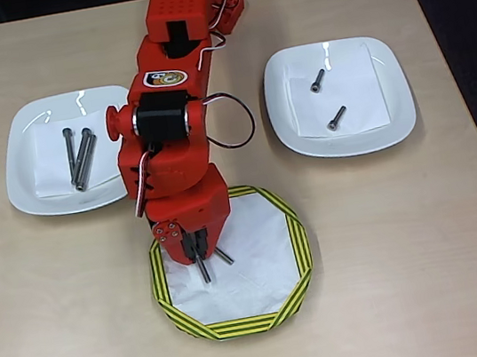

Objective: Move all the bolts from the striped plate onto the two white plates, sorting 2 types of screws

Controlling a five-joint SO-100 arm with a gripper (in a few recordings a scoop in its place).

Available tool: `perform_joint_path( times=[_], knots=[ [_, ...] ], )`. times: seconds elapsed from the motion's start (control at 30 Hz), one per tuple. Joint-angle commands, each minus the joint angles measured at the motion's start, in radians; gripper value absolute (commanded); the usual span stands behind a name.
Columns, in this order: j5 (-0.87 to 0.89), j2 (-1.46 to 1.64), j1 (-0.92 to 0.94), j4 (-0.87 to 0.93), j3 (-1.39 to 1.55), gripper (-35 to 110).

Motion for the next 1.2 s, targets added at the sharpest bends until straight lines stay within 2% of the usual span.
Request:
perform_joint_path(
  times=[0.0,0.17,0.2,0.23,0.43,0.77,1.17],
  knots=[
    [0.026,0.066,0.011,0.006,-0.049,0],
    [0.071,0.071,0.008,-0.002,-0.049,0],
    [0.083,0.092,0.000,-0.020,0.002,0],
    [0.106,0.209,-0.005,-0.067,0.196,0],
    [0.127,0.448,-0.009,-0.276,0.627,0],
    [0.183,0.695,0.057,-0.324,1.022,0],
    [0.140,0.716,0.089,-0.387,1.066,0]
  ],
)
